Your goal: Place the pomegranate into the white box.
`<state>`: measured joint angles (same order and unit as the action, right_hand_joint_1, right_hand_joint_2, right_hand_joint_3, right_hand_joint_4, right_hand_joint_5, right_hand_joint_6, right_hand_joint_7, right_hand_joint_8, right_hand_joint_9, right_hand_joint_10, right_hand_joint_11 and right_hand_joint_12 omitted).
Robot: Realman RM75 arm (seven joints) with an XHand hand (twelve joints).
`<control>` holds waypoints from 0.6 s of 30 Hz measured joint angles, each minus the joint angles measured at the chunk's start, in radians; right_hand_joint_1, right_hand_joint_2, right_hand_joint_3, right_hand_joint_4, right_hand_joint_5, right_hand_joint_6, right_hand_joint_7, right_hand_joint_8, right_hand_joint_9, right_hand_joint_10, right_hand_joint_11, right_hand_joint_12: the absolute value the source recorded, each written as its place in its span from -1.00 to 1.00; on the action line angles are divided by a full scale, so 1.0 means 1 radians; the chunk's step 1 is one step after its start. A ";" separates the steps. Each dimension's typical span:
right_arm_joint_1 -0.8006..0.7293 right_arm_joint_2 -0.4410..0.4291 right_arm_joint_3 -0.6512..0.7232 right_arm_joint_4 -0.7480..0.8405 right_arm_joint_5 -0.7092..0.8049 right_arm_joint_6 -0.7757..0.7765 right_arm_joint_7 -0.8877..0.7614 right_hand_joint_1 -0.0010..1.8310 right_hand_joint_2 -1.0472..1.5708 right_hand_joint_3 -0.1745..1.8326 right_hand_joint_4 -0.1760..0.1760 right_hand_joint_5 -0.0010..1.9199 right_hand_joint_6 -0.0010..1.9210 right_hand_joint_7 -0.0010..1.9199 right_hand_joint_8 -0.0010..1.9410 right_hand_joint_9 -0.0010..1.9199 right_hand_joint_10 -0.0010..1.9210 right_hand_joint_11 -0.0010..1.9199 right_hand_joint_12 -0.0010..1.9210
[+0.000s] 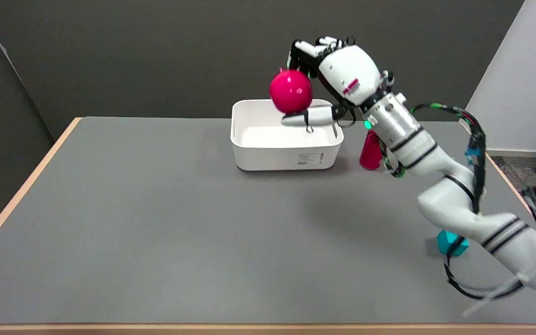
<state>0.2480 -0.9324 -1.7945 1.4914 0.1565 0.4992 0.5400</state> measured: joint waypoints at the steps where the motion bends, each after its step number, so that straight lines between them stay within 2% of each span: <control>1: 0.028 -0.004 -0.010 -0.026 0.000 0.000 -0.003 0.27 0.64 -0.51 -0.31 -0.34 0.67 -0.11 0.28 -0.20 0.35 -0.45 0.65; 12: 0.290 -0.060 -0.136 -0.349 0.026 0.001 -0.018 0.28 0.63 -0.49 -0.33 -0.34 0.67 -0.10 0.27 -0.21 0.36 -0.47 0.66; 18: 0.384 -0.090 -0.198 -0.498 0.049 0.001 -0.019 0.27 0.64 -0.52 -0.32 -0.34 0.68 -0.11 0.28 -0.20 0.34 -0.46 0.64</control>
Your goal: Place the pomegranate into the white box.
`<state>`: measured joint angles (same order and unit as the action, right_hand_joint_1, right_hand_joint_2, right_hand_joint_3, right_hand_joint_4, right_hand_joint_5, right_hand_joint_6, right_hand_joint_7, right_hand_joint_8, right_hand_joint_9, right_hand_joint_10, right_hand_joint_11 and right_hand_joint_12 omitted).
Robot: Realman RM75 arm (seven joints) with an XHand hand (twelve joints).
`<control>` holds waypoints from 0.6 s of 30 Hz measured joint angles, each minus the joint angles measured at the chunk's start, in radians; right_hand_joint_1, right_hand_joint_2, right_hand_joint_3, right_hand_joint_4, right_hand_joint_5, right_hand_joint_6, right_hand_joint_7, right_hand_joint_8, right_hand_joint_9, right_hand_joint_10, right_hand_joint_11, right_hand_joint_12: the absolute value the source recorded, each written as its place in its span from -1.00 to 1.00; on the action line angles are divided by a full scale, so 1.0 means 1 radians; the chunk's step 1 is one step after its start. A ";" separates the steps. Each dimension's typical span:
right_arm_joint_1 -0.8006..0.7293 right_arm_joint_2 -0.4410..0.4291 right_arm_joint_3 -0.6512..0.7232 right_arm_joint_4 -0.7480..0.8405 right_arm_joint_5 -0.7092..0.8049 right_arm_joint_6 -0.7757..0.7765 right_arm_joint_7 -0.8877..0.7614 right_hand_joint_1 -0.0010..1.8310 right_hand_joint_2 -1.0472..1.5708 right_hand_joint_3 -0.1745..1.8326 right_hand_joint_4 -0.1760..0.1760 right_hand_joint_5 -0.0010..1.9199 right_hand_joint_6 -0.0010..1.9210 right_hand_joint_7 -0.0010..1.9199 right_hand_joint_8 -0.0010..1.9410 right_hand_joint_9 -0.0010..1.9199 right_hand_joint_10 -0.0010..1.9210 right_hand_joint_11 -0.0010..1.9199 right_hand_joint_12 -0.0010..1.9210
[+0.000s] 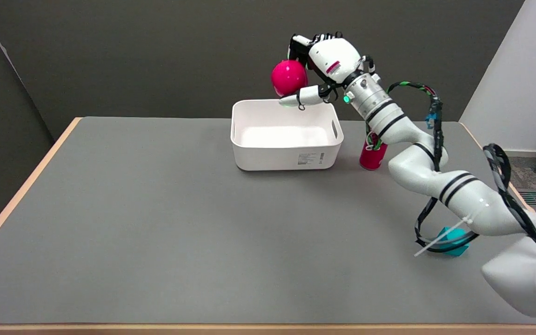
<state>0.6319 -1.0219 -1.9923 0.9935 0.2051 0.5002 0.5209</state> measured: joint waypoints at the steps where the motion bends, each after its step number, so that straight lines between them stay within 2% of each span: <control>1: 0.013 -0.005 -0.009 -0.021 0.004 0.000 0.000 0.27 0.64 -0.52 -0.32 -0.34 0.68 -0.11 0.28 -0.20 0.34 -0.46 0.63; 18: 0.079 -0.050 -0.098 -0.222 0.038 -0.046 0.001 0.27 0.64 -0.51 -0.31 -0.34 0.67 -0.11 0.28 -0.20 0.35 -0.47 0.63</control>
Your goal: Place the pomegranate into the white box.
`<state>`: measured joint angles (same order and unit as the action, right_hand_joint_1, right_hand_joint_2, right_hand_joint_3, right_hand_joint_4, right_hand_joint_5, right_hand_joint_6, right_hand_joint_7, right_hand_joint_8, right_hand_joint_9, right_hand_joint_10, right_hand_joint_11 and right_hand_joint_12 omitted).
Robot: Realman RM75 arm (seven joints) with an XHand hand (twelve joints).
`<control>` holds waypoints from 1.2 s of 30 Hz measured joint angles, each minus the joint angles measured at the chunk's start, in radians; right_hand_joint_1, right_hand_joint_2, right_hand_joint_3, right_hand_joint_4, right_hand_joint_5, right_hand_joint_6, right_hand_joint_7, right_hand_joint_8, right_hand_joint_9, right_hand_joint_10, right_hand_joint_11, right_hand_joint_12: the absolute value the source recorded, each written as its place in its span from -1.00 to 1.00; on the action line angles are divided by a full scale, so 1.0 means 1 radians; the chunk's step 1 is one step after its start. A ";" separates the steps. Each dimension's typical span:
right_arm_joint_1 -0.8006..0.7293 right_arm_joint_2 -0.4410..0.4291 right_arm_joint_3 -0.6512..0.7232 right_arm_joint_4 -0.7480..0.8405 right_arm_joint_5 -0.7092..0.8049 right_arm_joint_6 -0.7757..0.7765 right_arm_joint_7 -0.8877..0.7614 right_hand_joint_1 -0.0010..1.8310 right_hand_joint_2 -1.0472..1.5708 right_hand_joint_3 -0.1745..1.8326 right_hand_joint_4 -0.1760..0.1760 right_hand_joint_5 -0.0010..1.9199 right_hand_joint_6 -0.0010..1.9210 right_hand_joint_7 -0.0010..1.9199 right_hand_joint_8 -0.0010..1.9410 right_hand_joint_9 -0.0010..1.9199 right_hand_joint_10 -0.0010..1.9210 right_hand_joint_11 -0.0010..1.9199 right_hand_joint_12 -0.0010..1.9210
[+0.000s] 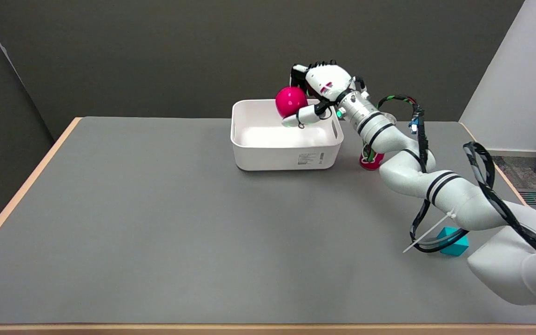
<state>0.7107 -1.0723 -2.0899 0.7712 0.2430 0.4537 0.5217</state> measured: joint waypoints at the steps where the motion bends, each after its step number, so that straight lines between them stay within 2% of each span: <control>1: 0.001 -0.001 -0.002 -0.005 0.001 -0.002 0.000 0.27 0.64 -0.50 -0.31 -0.34 0.67 -0.10 0.28 -0.20 0.35 -0.47 0.64; 3: 0.003 -0.006 -0.007 -0.018 0.003 -0.007 0.000 0.27 0.63 -0.50 -0.30 -0.34 0.67 -0.10 0.28 -0.21 0.36 -0.48 0.65; 4: 0.004 -0.007 -0.009 -0.022 0.004 -0.008 0.000 0.20 0.60 -0.41 -0.21 -0.39 0.58 -0.14 0.21 -0.24 0.33 -0.51 0.62; 5: 0.005 -0.009 -0.010 -0.027 0.004 -0.011 0.000 -0.04 0.52 -0.13 0.06 -0.55 0.30 -0.26 0.03 -0.35 0.23 -0.63 0.54; 6: 0.006 -0.010 -0.012 -0.031 0.005 -0.012 0.001 -0.21 0.45 0.04 0.18 -0.67 0.03 -0.39 -0.16 -0.46 0.11 -0.73 0.45; 7: 0.006 -0.011 -0.013 -0.033 0.006 -0.013 0.001 -0.35 0.38 0.12 0.11 -0.79 -0.39 -0.61 -0.43 -0.62 -0.08 -0.84 0.29; 8: 0.007 -0.013 -0.015 -0.038 0.009 -0.015 0.004 -0.46 0.33 0.10 0.11 -0.88 -0.64 -0.77 -0.63 -0.77 -0.31 -0.91 0.14; 10: 0.007 -0.015 -0.017 -0.043 0.016 -0.017 0.011 -0.60 0.27 -0.04 0.18 -1.00 -0.88 -1.00 -0.88 -1.00 -0.74 -1.00 -0.12; 12: 0.007 -0.017 -0.019 -0.047 0.029 -0.020 0.019 -0.60 0.25 -0.02 0.21 -1.00 -0.94 -1.00 -0.96 -1.00 -0.84 -1.00 -0.19; 14: 0.006 -0.018 -0.021 -0.050 0.047 -0.021 0.026 -0.63 0.26 -0.09 0.20 -1.00 -1.00 -1.00 -1.00 -1.00 -0.99 -1.00 -0.40; 16: 0.002 -0.020 -0.022 -0.050 0.063 -0.023 0.033 -0.63 0.25 -0.11 0.20 -1.00 -1.00 -1.00 -1.00 -1.00 -1.00 -1.00 -0.47; 18: -0.001 -0.020 -0.023 -0.051 0.075 -0.024 0.038 -0.64 0.25 -0.10 0.32 -1.00 -0.97 -1.00 -1.00 -1.00 -1.00 -1.00 -0.53; 20: -0.005 -0.021 -0.024 -0.050 0.088 -0.024 0.044 -0.65 0.25 -0.10 0.35 -1.00 -0.96 -1.00 -1.00 -1.00 -1.00 -1.00 -0.55; 23: -0.011 -0.021 -0.024 -0.046 0.102 -0.024 0.050 -0.66 0.20 0.05 0.43 -1.00 -0.92 -1.00 -1.00 -1.00 -1.00 -1.00 -0.55; 31: -0.036 -0.019 -0.018 -0.014 0.131 -0.014 0.061 -0.71 0.20 0.03 0.43 -1.00 -0.93 -1.00 -1.00 -1.00 -1.00 -1.00 -0.58; 33: -0.044 -0.017 -0.014 0.004 0.138 -0.006 0.066 -0.74 0.24 -0.08 0.37 -1.00 -0.94 -1.00 -1.00 -1.00 -1.00 -1.00 -0.60; 36: -0.059 -0.010 -0.007 0.047 0.147 0.008 0.080 -0.78 0.23 0.10 0.33 -0.99 -0.93 -1.00 -0.96 -1.00 -0.97 -1.00 -0.46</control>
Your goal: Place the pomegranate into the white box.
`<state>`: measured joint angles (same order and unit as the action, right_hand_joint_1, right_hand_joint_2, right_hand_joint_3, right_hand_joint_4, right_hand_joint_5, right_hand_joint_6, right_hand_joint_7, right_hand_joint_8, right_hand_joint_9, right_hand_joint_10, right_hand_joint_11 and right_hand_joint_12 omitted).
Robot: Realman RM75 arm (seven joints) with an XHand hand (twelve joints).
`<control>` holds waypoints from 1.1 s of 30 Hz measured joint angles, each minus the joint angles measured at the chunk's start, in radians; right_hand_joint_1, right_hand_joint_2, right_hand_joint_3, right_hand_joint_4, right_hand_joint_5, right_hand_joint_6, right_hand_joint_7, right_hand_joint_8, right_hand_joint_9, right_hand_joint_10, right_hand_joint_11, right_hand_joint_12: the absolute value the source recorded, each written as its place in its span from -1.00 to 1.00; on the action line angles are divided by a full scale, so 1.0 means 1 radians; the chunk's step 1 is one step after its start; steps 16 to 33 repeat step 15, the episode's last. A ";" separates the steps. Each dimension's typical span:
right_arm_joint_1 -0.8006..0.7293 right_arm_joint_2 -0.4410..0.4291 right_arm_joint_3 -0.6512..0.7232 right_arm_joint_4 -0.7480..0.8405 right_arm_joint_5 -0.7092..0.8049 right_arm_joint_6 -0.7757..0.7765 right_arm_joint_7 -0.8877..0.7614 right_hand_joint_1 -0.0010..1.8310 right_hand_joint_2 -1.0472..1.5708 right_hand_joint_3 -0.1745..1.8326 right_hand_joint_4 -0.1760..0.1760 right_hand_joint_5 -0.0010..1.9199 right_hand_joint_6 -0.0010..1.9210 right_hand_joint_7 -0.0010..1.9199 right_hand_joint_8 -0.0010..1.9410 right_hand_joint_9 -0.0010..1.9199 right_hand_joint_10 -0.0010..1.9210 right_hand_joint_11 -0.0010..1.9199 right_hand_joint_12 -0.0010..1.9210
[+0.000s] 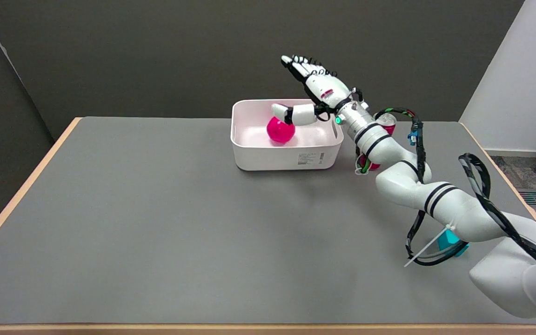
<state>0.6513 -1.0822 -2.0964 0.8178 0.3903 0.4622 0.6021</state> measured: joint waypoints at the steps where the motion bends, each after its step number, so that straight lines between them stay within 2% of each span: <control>1: -0.008 0.004 0.004 0.022 0.004 0.007 0.007 -0.76 0.23 0.12 0.34 -0.98 -0.93 -1.00 -0.93 -1.00 -0.96 -1.00 -0.43; 4: -0.032 0.018 0.017 0.092 0.012 0.029 0.025 -0.86 0.24 0.09 0.30 -0.96 -0.80 -0.94 -0.78 -1.00 -0.60 -1.00 -0.24; 8: -0.078 0.039 0.042 0.199 0.024 0.060 0.046 -0.87 0.30 -0.01 0.34 -0.91 -0.69 -0.80 -0.74 -0.94 -0.38 -1.00 -0.02; 10: -0.117 0.052 0.064 0.260 0.034 0.079 0.055 -0.87 0.30 0.01 0.35 -0.91 -0.68 -0.79 -0.73 -0.93 -0.38 -1.00 0.00; 12: -0.160 0.064 0.087 0.313 0.046 0.095 0.063 -0.88 0.25 0.14 0.36 -0.91 -0.61 -0.79 -0.66 -0.93 -0.35 -1.00 0.05; 15: -0.241 0.083 0.132 0.396 0.077 0.130 0.073 -0.90 0.26 0.15 0.38 -0.88 -0.60 -0.75 -0.65 -0.88 -0.32 -1.00 0.09; 33: -0.241 0.083 0.132 0.396 0.077 0.130 0.073 -0.90 0.26 0.15 0.38 -0.88 -0.60 -0.75 -0.65 -0.88 -0.32 -1.00 0.09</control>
